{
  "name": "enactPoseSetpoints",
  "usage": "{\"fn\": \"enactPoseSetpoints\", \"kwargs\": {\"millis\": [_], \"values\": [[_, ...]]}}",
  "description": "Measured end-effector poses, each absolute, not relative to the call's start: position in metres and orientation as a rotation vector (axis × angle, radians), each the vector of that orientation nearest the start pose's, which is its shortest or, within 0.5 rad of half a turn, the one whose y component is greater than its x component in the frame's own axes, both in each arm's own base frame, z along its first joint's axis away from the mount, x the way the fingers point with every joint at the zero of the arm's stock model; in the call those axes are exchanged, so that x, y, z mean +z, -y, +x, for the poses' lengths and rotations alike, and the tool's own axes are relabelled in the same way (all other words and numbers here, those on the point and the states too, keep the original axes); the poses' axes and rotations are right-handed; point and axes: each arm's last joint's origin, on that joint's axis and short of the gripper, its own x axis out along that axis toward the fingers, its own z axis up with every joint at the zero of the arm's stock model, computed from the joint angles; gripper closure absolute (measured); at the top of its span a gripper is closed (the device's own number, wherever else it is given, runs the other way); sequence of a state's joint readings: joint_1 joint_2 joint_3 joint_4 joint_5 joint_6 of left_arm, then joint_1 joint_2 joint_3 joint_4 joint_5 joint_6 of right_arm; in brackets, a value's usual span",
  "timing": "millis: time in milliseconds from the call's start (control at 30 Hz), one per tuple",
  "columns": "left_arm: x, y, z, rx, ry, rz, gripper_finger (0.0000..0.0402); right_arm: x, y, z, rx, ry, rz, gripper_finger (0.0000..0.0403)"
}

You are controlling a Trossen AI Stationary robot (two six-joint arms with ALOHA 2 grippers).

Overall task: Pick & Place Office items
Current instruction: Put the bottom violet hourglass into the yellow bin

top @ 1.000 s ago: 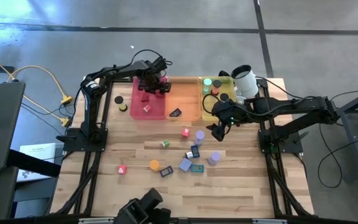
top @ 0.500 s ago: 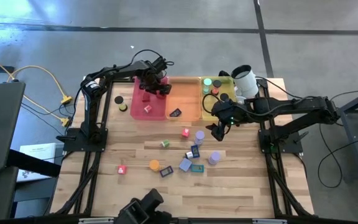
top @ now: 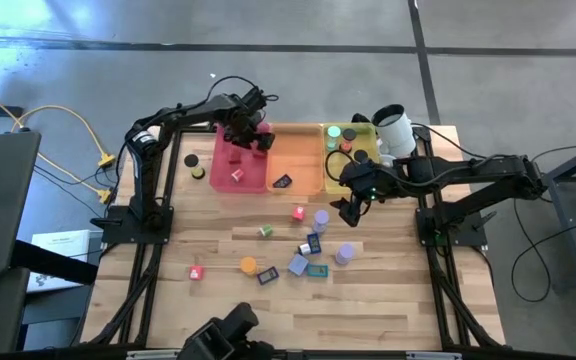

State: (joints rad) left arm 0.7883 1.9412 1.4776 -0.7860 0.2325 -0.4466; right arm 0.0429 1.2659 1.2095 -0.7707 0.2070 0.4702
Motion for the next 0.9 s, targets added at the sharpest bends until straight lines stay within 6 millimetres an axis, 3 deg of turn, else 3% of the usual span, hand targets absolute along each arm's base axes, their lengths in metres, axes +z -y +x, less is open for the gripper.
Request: {"fn": "enactPoseSetpoints", "kwargs": {"millis": [133, 267, 600, 900], "values": [[0.228, -0.265, 0.277, 0.701, -0.955, -0.94, 0.0108, 0.331, -0.005, 0.255, -0.341, -0.756, 0.341, 0.0097], [0.263, -0.245, 0.268, 0.615, -0.944, -0.858, 0.0108, 0.332, -0.005, 0.255, -0.339, -0.747, 0.343, 0.0097], [0.352, -0.153, 0.236, 0.454, -0.89, -0.617, 0.0108, 0.328, -0.008, 0.251, -0.27, -0.827, 0.364, 0.0097], [0.389, -0.073, 0.215, 0.301, -0.852, -0.532, 0.0108, 0.323, -0.017, 0.242, -0.229, -0.955, 0.585, 0.0097]]}}
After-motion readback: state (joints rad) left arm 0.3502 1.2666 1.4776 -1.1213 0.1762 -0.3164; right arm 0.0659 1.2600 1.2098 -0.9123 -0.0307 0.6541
